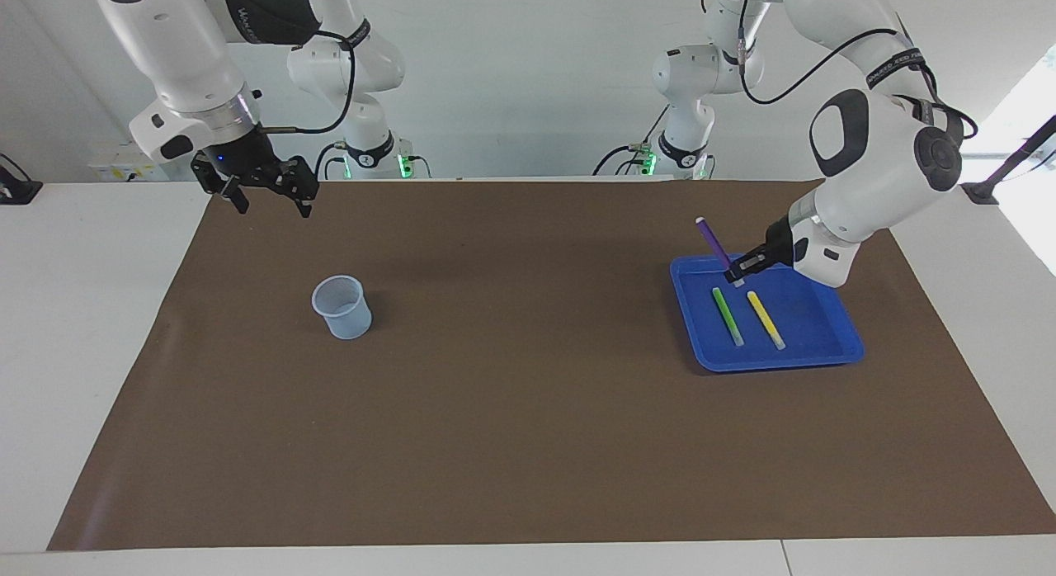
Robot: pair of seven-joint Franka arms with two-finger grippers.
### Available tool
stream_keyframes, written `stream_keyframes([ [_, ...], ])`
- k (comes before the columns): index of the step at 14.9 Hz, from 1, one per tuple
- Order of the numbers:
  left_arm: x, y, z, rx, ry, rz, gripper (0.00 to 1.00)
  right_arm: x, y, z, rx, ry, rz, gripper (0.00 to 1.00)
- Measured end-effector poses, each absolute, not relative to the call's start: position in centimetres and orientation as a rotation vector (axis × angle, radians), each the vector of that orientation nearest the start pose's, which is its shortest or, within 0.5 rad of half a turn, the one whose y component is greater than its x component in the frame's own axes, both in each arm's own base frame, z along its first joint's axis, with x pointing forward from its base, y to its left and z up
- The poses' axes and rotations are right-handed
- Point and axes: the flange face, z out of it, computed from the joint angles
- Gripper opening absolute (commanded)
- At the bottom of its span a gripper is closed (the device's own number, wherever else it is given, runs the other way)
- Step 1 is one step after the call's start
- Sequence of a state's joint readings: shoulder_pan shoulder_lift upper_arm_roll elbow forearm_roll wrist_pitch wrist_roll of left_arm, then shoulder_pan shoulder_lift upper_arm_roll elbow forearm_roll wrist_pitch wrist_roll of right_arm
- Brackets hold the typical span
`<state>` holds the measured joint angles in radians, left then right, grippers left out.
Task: Transfer and insert pens with both arms
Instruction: 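Lift the purple pen with the left gripper while the right gripper approaches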
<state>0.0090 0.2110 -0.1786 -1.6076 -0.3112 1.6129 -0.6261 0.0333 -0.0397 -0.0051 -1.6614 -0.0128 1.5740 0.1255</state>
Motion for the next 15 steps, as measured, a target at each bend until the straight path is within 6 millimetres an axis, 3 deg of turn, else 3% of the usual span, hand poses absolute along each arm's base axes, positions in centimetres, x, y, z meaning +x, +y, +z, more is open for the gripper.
stream_keyframes([
  [3, 58.0, -17.7, 51.5, -3.176, -1.227, 0.753, 0.0, 53.9, 1.4, 60.6, -3.153, 0.153, 0.066, 1.0],
  [8, 57.1, -22.6, 54.0, -3.039, -1.721, 1.022, 0.0, 53.9, 1.4, 60.7, -3.152, 0.152, 0.065, 1.0],
  [11, 55.4, -25.5, 53.3, -2.911, -1.918, 1.22, 0.0, 53.9, 2.0, 60.7, -3.1, 0.152, 0.07, 1.0],
  [15, 52.1, -31.1, 51.8, -2.768, -2.15, 1.292, 0.0, 53.8, 3.8, 60.9, -2.938, 0.146, 0.085, 1.0],
])
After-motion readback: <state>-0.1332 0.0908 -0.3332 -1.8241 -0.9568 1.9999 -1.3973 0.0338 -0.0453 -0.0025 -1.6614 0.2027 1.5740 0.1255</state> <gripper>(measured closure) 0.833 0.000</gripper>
